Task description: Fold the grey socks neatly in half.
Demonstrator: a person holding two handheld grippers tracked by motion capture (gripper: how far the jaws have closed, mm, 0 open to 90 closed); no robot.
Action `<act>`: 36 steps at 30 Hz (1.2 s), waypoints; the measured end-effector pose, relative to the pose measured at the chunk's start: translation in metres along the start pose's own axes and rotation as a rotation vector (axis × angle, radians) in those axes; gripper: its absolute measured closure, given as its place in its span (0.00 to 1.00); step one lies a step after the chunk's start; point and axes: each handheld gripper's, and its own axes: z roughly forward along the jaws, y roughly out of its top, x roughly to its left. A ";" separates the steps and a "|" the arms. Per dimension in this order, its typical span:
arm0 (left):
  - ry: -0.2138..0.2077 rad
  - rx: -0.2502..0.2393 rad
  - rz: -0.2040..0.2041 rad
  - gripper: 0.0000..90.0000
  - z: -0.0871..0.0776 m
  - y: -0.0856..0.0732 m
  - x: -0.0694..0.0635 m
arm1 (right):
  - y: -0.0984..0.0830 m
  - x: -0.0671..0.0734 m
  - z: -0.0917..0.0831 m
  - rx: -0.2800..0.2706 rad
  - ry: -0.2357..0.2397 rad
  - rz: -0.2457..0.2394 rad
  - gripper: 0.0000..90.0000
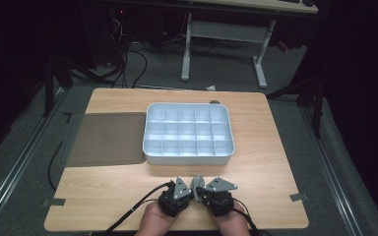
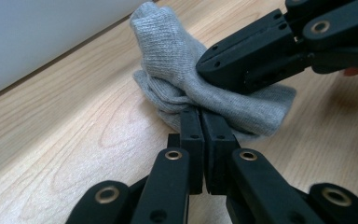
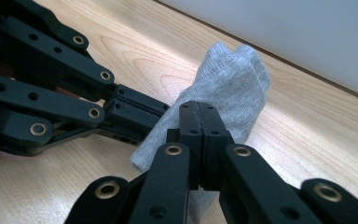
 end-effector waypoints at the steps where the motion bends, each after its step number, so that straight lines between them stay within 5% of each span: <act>1: 0.004 0.004 0.000 0.97 0.000 0.000 0.001 | -0.001 0.001 0.002 -0.007 0.002 0.006 1.00; 10: 0.023 -0.011 -0.040 0.84 -0.010 -0.005 0.010 | -0.003 0.003 0.003 -0.012 0.006 -0.017 1.00; 24: 0.057 -0.192 -0.083 0.91 -0.049 0.000 0.020 | 0.004 0.027 0.015 -0.026 0.080 -0.068 1.00; 30: 0.038 -0.190 -0.089 0.94 -0.048 0.000 0.019 | 0.005 0.040 0.018 -0.038 0.106 -0.086 1.00; 33: 0.058 -0.146 -0.079 0.97 -0.039 -0.004 0.021 | 0.004 0.042 0.019 -0.045 0.109 -0.088 1.00; 36: 0.061 -0.119 -0.117 1.00 -0.032 -0.012 0.031 | 0.003 0.042 0.019 -0.050 0.110 -0.089 1.00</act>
